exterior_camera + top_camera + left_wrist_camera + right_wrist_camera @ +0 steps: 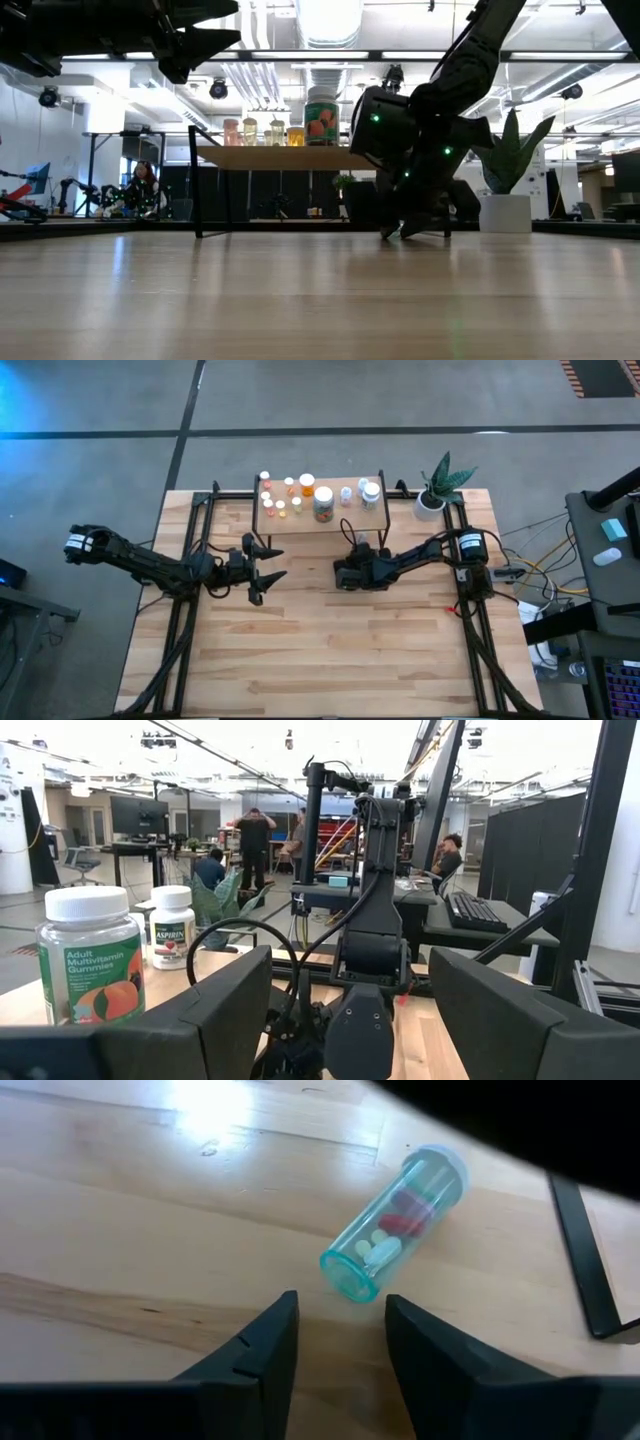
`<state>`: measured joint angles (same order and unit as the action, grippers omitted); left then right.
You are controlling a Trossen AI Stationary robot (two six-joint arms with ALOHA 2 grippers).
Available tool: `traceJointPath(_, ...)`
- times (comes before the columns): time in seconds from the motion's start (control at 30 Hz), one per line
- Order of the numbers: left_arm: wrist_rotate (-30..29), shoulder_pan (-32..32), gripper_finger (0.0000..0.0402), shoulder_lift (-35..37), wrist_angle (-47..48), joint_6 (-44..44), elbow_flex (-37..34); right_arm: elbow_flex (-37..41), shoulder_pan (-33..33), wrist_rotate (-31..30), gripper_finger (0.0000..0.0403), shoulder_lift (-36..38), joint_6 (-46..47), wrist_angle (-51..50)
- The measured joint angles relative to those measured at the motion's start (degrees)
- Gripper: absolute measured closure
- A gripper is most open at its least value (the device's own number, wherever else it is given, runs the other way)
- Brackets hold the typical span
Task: Pick and place medicine bottles onto shelf by color
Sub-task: Put the blue pill bottle on the shelf
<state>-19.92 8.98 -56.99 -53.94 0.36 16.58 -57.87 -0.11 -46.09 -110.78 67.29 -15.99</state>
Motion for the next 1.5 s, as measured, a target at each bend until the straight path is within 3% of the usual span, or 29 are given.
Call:
traceJointPath(0.33,0.0,0.0,0.0147,0.0,0.0,0.0,0.0,0.0,3.3,-0.3,0.0311,0.0,-9.2,-0.2)
traceJointPath(0.6,0.0,0.0,0.0147,0.0,0.1,0.0,0.0,0.1,9.8,-0.3,0.0342,0.5,-15.6,-0.6)
traceJointPath(0.8,0.0,0.0,0.0147,0.0,0.5,0.0,0.1,0.3,15.4,3.1,0.0356,2.5,-18.6,-0.5)
traceJointPath(1.0,0.0,0.0,0.0147,0.0,0.5,-0.1,0.0,2.0,19.3,2.6,0.0360,4.2,-16.9,-0.4)
traceJointPath(1.2,0.0,0.0,0.0147,0.0,1.1,-1.6,-0.1,7.9,19.4,-3.0,0.0360,8.6,-6.3,0.6)
traceJointPath(1.33,0.2,0.0,0.0147,-1.8,3.1,-2.3,0.2,15.7,19.7,-3.4,0.0360,15.2,-6.9,9.5)
traceJointPath(1.5,0.3,0.1,0.0147,-9.0,4.0,-5.9,2.2,26.7,20.2,3.1,0.0360,25.7,-23.6,34.2)
